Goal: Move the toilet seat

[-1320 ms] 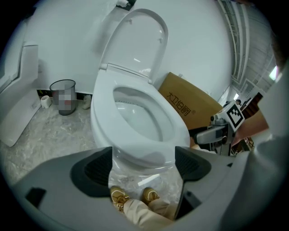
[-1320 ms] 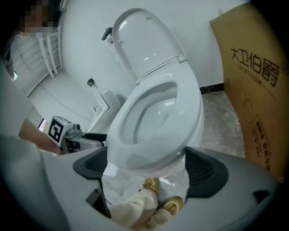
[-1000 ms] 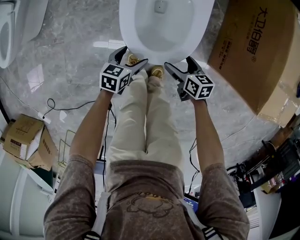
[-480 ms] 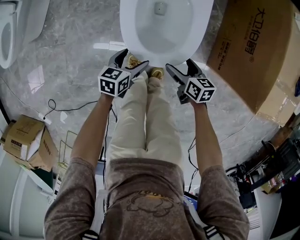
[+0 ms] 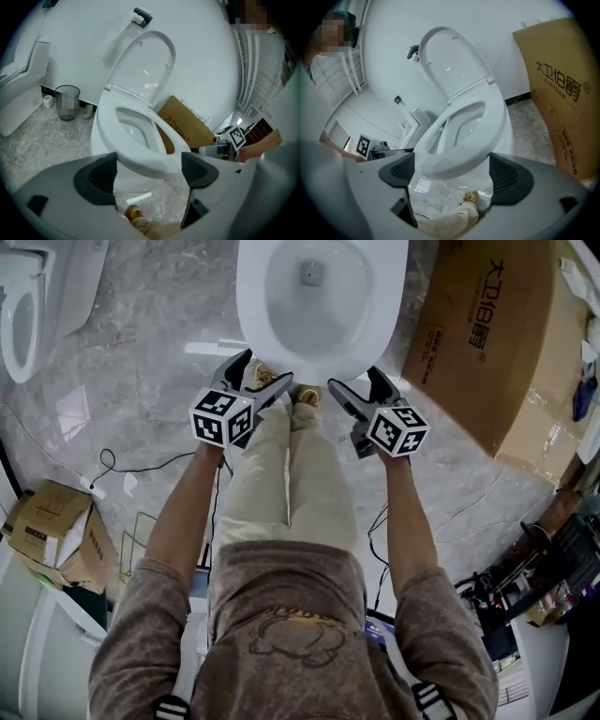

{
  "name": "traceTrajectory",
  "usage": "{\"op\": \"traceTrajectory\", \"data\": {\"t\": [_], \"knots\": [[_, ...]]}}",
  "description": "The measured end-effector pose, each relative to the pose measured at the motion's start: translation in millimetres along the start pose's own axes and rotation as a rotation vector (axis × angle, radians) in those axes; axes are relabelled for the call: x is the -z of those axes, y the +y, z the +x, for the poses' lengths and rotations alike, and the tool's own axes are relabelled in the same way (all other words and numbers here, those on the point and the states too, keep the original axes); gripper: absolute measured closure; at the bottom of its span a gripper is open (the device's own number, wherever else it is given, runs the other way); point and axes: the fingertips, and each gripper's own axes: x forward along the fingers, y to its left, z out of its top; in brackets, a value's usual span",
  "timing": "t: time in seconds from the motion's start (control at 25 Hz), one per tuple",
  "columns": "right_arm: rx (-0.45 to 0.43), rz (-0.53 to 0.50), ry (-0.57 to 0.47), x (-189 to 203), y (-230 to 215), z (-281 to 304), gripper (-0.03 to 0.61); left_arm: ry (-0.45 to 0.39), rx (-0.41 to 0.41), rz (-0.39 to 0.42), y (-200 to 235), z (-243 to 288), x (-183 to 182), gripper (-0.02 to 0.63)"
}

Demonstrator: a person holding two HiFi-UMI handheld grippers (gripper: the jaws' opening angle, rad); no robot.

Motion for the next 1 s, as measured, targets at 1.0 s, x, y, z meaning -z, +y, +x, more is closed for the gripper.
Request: {"op": "traceTrajectory", "data": {"t": [1.0], "knots": [[-0.033,-0.011,-0.107,-127,76,-62,0.084,-0.094,0.068,0.031,-62,-64,-139,0.189]]}}
